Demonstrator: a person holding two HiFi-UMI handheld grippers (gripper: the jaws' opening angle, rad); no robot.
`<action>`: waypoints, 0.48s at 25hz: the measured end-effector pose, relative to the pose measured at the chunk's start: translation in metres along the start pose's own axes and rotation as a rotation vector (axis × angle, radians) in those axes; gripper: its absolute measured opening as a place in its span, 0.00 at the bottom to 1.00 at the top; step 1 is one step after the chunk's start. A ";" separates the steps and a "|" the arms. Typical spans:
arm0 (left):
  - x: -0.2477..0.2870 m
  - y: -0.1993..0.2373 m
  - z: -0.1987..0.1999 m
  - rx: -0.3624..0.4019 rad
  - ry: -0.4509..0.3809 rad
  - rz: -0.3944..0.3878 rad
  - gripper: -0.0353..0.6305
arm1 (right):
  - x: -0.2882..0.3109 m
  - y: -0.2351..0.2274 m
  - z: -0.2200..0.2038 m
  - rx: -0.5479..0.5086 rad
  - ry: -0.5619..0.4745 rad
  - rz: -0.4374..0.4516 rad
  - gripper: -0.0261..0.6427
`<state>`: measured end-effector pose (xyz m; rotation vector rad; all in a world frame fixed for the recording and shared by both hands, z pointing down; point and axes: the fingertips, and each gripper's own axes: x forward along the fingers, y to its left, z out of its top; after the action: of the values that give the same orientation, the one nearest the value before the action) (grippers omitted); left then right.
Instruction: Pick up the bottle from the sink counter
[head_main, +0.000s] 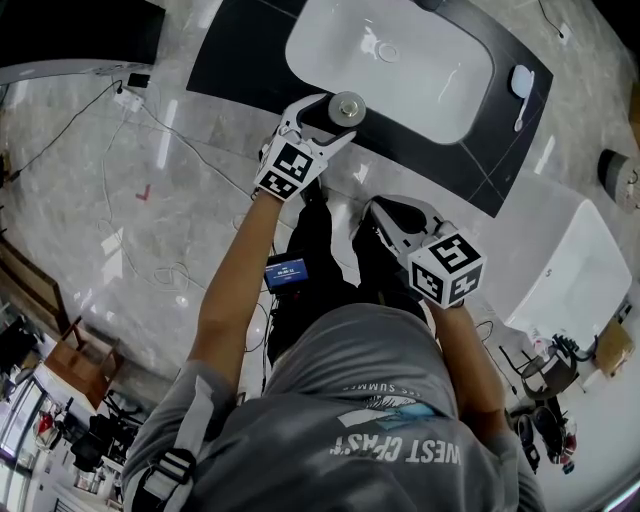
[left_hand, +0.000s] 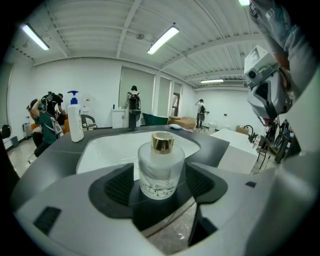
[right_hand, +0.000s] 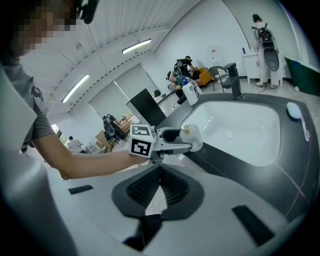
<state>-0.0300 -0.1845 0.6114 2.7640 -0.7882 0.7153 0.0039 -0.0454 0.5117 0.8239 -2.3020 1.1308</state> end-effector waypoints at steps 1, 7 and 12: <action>0.002 0.000 -0.001 0.001 0.002 -0.001 0.53 | 0.000 0.000 -0.001 0.001 0.000 -0.002 0.04; 0.008 -0.002 0.002 0.011 -0.009 -0.003 0.53 | -0.006 0.001 -0.010 0.007 0.001 -0.015 0.04; 0.013 -0.001 0.005 0.016 -0.013 0.007 0.53 | -0.011 -0.002 -0.019 0.019 0.001 -0.026 0.04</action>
<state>-0.0178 -0.1915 0.6137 2.7847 -0.7981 0.7083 0.0153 -0.0277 0.5167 0.8575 -2.2767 1.1430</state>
